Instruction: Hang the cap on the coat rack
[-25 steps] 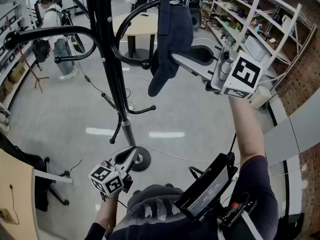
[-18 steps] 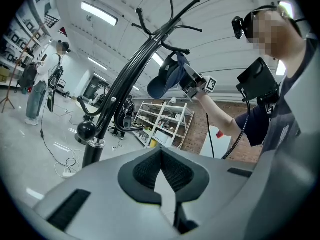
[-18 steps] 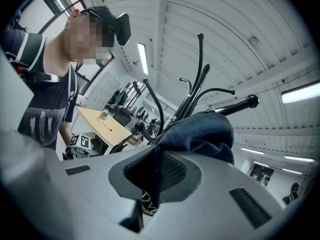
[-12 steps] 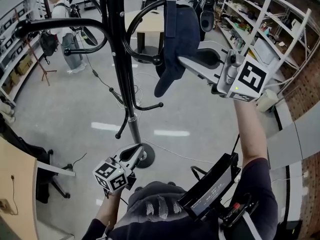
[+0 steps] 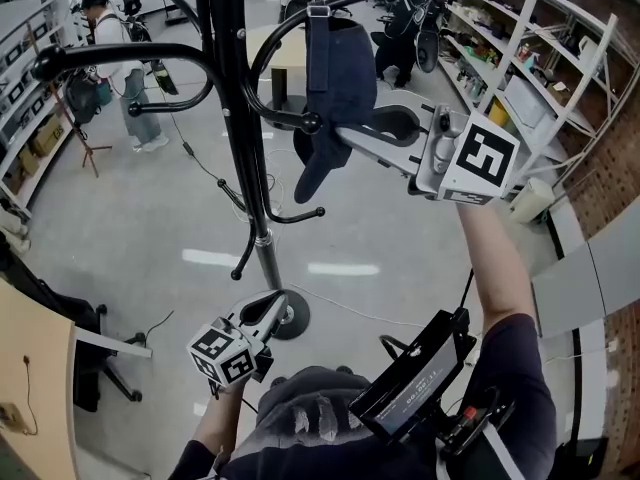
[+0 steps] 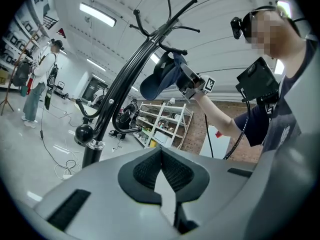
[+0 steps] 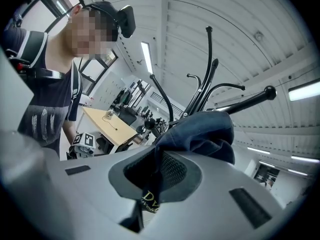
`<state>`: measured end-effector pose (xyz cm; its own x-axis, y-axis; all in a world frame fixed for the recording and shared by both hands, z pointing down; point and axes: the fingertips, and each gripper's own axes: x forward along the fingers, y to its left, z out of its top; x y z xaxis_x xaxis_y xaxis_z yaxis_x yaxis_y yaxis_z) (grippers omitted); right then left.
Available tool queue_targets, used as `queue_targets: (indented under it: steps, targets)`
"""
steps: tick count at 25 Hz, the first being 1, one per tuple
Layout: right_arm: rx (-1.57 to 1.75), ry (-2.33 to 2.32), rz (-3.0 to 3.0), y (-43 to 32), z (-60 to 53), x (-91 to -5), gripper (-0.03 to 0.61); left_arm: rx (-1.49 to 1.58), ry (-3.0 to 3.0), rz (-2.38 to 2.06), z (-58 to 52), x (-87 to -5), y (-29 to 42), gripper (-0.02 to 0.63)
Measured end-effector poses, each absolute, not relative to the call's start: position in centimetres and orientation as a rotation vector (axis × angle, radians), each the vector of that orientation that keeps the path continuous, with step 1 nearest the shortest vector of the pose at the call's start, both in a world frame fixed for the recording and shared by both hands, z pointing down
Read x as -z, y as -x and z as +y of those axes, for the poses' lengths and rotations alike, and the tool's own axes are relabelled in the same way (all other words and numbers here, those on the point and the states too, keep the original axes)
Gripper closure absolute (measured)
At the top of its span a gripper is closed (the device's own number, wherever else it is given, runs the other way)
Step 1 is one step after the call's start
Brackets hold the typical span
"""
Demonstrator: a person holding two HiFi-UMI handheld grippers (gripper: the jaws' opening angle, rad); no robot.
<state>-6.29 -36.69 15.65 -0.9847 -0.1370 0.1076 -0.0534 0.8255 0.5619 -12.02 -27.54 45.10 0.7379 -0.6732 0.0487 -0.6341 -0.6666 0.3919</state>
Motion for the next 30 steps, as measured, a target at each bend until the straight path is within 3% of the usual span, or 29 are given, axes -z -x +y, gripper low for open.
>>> queue_targets:
  steps: [30]
  targets:
    - [0.793,-0.079,-2.821,7.9,-36.1,-18.3,0.565,0.178,-2.564,-1.011,-27.3,-44.1,12.5,0.607]
